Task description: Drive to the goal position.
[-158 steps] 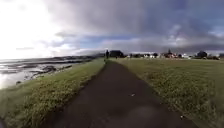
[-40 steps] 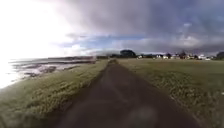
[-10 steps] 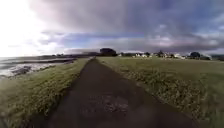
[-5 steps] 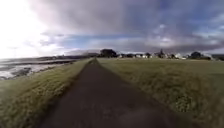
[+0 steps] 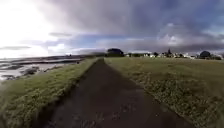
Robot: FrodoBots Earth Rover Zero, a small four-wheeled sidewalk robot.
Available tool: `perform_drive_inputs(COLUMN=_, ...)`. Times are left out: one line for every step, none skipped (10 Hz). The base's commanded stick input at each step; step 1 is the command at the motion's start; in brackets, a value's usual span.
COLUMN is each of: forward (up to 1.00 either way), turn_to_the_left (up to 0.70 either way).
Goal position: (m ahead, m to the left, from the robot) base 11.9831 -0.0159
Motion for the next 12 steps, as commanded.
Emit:
perform_drive_inputs(forward=0.7, turn_to_the_left=0.0)
perform_drive_inputs(forward=0.7, turn_to_the_left=0.0)
perform_drive_inputs(forward=0.7, turn_to_the_left=0.0)
perform_drive_inputs(forward=0.7, turn_to_the_left=0.0)
perform_drive_inputs(forward=0.7, turn_to_the_left=0.0)
perform_drive_inputs(forward=0.7, turn_to_the_left=0.0)
perform_drive_inputs(forward=0.7, turn_to_the_left=0.0)
perform_drive_inputs(forward=0.7, turn_to_the_left=0.0)
perform_drive_inputs(forward=0.7, turn_to_the_left=0.14)
perform_drive_inputs(forward=0.7, turn_to_the_left=0.35)
perform_drive_inputs(forward=0.7, turn_to_the_left=0.35)
perform_drive_inputs(forward=0.7, turn_to_the_left=0.35)
